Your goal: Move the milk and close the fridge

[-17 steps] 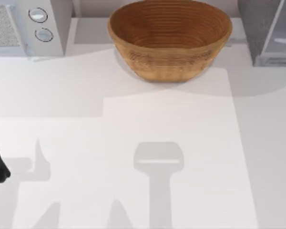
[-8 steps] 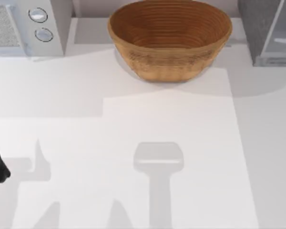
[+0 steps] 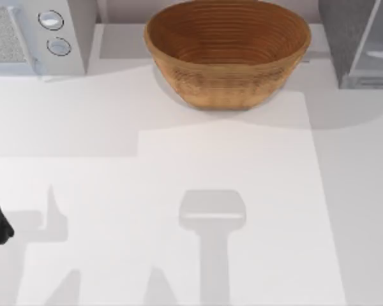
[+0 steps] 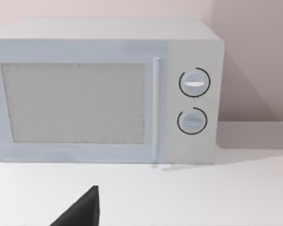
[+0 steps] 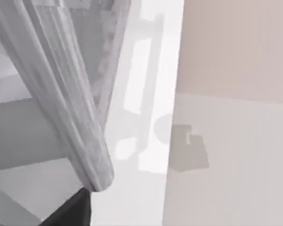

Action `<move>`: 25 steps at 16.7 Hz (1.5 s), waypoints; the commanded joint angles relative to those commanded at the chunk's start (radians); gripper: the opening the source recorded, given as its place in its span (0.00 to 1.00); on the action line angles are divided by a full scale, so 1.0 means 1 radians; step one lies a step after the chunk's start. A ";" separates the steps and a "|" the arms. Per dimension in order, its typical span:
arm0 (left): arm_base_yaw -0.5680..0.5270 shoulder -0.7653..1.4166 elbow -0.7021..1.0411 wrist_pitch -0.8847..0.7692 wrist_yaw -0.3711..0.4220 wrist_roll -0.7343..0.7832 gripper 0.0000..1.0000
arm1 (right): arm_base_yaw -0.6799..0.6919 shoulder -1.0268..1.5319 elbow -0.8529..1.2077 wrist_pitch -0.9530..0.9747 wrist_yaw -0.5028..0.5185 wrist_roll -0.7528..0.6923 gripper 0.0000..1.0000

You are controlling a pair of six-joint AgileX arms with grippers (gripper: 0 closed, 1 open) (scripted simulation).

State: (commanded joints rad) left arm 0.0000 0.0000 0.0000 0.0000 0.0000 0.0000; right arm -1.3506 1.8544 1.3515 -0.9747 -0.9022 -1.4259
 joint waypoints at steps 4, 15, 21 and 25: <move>0.000 0.000 0.000 0.000 0.000 0.000 1.00 | 0.207 0.006 -0.014 0.278 0.049 0.348 1.00; 0.000 0.000 0.000 0.000 0.000 0.000 1.00 | 0.421 -0.022 -0.052 0.676 0.153 0.785 1.00; 0.000 0.000 0.000 0.000 0.000 0.000 1.00 | 0.459 -0.050 -0.095 0.738 0.213 0.818 1.00; 0.000 0.000 0.000 0.000 0.000 0.000 1.00 | 0.645 -0.092 -0.150 0.807 0.343 0.933 1.00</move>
State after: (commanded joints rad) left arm 0.0000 0.0000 0.0000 0.0000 0.0000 0.0000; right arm -0.7052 1.7620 1.2018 -0.1680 -0.5590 -0.4927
